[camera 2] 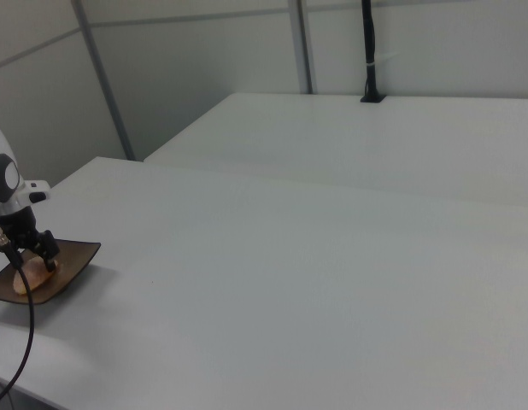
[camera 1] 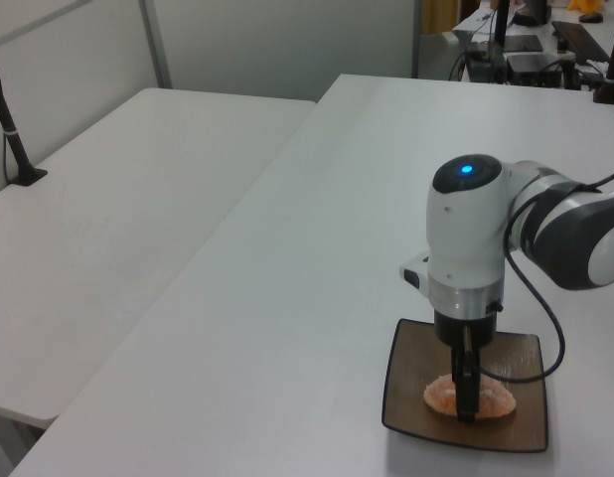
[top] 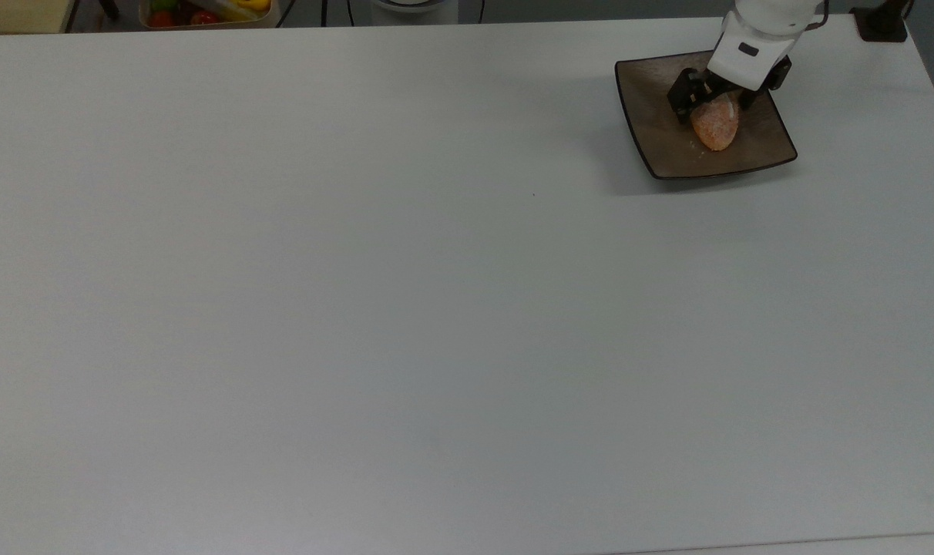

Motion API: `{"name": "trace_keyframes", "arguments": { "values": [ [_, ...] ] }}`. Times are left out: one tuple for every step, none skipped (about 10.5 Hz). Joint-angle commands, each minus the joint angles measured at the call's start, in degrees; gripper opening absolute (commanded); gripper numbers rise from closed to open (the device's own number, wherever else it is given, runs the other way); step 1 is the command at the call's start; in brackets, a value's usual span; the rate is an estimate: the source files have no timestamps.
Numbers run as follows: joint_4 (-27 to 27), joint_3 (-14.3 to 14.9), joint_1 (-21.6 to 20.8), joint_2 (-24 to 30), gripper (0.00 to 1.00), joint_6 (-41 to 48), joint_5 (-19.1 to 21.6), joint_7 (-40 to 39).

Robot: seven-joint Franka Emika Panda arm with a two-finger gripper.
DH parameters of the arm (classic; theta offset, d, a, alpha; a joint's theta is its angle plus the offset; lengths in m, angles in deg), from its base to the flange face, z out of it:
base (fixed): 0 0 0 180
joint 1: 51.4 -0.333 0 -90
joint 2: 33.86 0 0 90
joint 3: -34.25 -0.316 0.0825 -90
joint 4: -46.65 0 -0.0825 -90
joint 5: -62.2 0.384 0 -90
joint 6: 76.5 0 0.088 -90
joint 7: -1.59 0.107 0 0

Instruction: Bread is placed on a ceramic plate

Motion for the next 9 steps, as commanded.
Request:
{"name": "trace_keyframes", "arguments": {
  "values": [
    [-0.9,0.0,0.8,7.2,1.00,5.3,-1.0,1.2],
    [-0.9,0.0,2.0,10.1,1.00,8.6,-1.0,1.3],
    [-0.4,0.0,3.1,13.3,1.00,11.2,-1.0,1.3],
    [0.1,0.0,4.9,15.9,1.00,14.6,-1.0,1.3],
    [0.9,0.0,6.6,18.2,1.00,17.7,-0.9,1.4],
    [1.1,0.0,9.0,20.9,1.00,20.5,-0.6,1.4],
    [1.0,0.0,11.4,23.9,1.00,23.0,-0.4,0.9],
    [1.0,0.5,13.3,26.1,1.00,24.8,-0.2,1.0],
    [1.0,0.7,15.7,27.9,1.00,25.9,-0.2,1.0]
  ]
}}
